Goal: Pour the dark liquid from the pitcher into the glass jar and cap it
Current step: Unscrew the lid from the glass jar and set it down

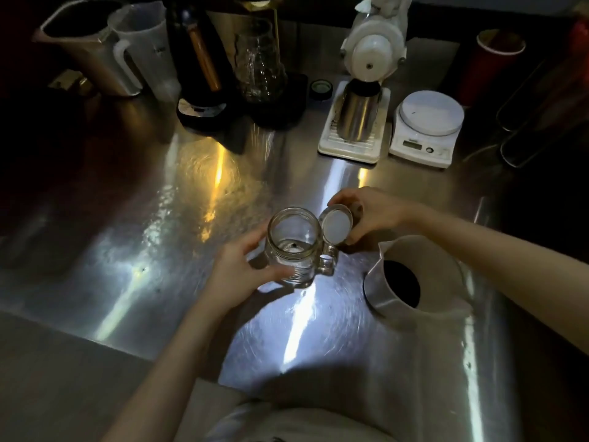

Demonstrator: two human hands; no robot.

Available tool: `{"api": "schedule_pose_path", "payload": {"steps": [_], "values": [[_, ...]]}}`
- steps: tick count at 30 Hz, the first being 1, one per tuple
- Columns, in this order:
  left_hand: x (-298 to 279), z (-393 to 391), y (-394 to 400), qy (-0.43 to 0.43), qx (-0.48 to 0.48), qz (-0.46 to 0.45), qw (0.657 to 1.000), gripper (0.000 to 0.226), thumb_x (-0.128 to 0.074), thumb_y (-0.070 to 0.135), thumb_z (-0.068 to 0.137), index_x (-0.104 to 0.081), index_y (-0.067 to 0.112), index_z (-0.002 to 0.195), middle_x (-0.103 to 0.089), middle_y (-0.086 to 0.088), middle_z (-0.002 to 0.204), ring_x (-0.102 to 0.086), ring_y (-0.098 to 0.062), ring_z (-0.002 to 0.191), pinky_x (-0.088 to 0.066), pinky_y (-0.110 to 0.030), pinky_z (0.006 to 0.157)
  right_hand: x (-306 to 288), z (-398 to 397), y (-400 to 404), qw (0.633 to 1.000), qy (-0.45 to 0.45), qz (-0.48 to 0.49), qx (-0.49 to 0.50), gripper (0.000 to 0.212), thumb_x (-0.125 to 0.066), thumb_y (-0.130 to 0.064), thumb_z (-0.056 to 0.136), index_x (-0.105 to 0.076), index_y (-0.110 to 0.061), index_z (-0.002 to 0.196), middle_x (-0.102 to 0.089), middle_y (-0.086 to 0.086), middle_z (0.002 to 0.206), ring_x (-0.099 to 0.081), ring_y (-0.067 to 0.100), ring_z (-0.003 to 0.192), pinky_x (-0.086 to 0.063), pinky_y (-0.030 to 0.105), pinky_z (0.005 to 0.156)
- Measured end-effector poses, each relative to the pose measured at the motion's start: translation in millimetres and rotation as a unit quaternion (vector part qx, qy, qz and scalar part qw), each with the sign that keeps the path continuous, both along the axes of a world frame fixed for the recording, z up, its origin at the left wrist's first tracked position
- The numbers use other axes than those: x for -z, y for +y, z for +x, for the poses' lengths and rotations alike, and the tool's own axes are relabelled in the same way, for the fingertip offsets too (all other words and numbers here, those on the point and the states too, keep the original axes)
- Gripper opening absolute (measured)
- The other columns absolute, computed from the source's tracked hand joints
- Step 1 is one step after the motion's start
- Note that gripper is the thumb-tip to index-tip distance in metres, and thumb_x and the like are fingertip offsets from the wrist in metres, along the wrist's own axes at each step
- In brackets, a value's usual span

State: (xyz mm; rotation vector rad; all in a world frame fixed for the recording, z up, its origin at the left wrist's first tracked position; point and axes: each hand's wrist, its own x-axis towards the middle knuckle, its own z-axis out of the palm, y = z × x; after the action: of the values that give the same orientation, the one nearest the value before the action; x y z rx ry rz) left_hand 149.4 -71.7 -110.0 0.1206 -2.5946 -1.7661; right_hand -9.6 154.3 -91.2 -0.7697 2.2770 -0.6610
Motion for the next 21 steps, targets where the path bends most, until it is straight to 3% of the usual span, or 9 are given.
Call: {"api": "schedule_pose_path", "payload": {"steps": [2, 5, 10, 15, 16, 18, 20, 21], "values": [[0, 1, 0, -0.009, -0.006, 0.004, 1.0, 0.071, -0.082, 0.04, 0.048, -0.059, 0.034, 0.115, -0.064, 0.033, 0.105, -0.057, 0.0, 0.109, -0.042, -0.02, 0.097, -1, -1, 0, 0.997, 0.064, 0.028, -0.034, 0.07, -0.087, -0.024, 0.054, -0.054, -0.014, 0.115, -0.059, 0.006, 0.113, -0.054, 0.02, 0.1, -0.048, 0.034, 0.085], [0, 1, 0, -0.013, -0.006, 0.011, 1.0, 0.074, -0.082, 0.043, 0.047, -0.057, 0.038, 0.116, -0.063, 0.032, 0.107, -0.056, 0.001, 0.111, -0.041, -0.018, 0.099, -2, -3, -1, 0.98, 0.14, 0.105, -0.099, 0.071, -0.087, -0.031, 0.048, -0.053, -0.011, 0.108, -0.054, 0.008, 0.106, -0.048, 0.023, 0.097, -0.049, 0.041, 0.081], [-1, 2, 1, -0.012, -0.007, 0.014, 1.0, 0.082, -0.081, 0.047, 0.045, -0.056, 0.029, 0.12, -0.063, 0.022, 0.112, -0.056, -0.002, 0.112, -0.041, -0.022, 0.1, 1, -2, 0, 0.971, 0.139, 0.151, -0.122, 0.072, -0.087, -0.029, 0.045, -0.047, -0.014, 0.104, -0.052, 0.008, 0.101, -0.051, 0.024, 0.089, -0.052, 0.043, 0.074], [-2, 2, 0, -0.018, -0.003, 0.011, 1.0, 0.078, -0.08, 0.047, 0.045, -0.053, 0.039, 0.117, -0.061, 0.03, 0.108, -0.056, 0.003, 0.11, -0.04, -0.012, 0.095, -8, -4, -5, 0.97, 0.109, 0.181, -0.121, 0.089, -0.089, -0.029, 0.051, -0.041, -0.015, 0.125, -0.049, 0.009, 0.121, -0.045, 0.026, 0.111, -0.046, 0.041, 0.092], [-3, 2, 1, -0.022, -0.002, 0.01, 1.0, 0.076, -0.08, 0.047, 0.045, -0.053, 0.041, 0.116, -0.061, 0.034, 0.106, -0.055, 0.005, 0.11, -0.039, -0.008, 0.092, -12, -3, -7, 0.974, 0.102, 0.172, -0.108, 0.09, -0.087, -0.027, 0.056, -0.038, -0.014, 0.131, -0.048, 0.008, 0.127, -0.043, 0.026, 0.117, -0.043, 0.038, 0.096], [-5, 3, 3, -0.023, 0.001, 0.013, 1.0, 0.076, -0.079, 0.048, 0.048, -0.05, 0.044, 0.118, -0.059, 0.04, 0.106, -0.052, 0.01, 0.11, -0.037, -0.003, 0.089, -25, 1, -14, 0.987, 0.085, 0.111, -0.075, 0.072, -0.077, -0.023, 0.072, -0.04, -0.013, 0.133, -0.049, 0.006, 0.133, -0.046, 0.021, 0.119, -0.038, 0.027, 0.095], [-6, 5, 8, -0.015, -0.002, 0.024, 1.0, 0.096, -0.079, 0.048, 0.048, -0.039, 0.034, 0.133, -0.049, 0.038, 0.12, -0.045, 0.012, 0.115, -0.034, -0.003, 0.092, -40, 9, -23, 0.999, 0.03, -0.001, -0.009, 0.043, -0.063, -0.022, 0.086, -0.052, -0.012, 0.126, -0.057, 0.006, 0.128, -0.053, 0.016, 0.112, -0.039, 0.016, 0.089], [-6, 8, 11, -0.014, -0.013, 0.027, 0.999, 0.106, -0.08, 0.05, 0.046, -0.032, 0.03, 0.138, -0.042, 0.037, 0.126, -0.042, 0.013, 0.118, -0.034, -0.005, 0.094, -45, 15, -28, 0.997, -0.019, -0.066, 0.036, 0.033, -0.057, -0.023, 0.09, -0.057, -0.011, 0.12, -0.062, 0.006, 0.123, -0.057, 0.016, 0.109, -0.041, 0.018, 0.088]]}}
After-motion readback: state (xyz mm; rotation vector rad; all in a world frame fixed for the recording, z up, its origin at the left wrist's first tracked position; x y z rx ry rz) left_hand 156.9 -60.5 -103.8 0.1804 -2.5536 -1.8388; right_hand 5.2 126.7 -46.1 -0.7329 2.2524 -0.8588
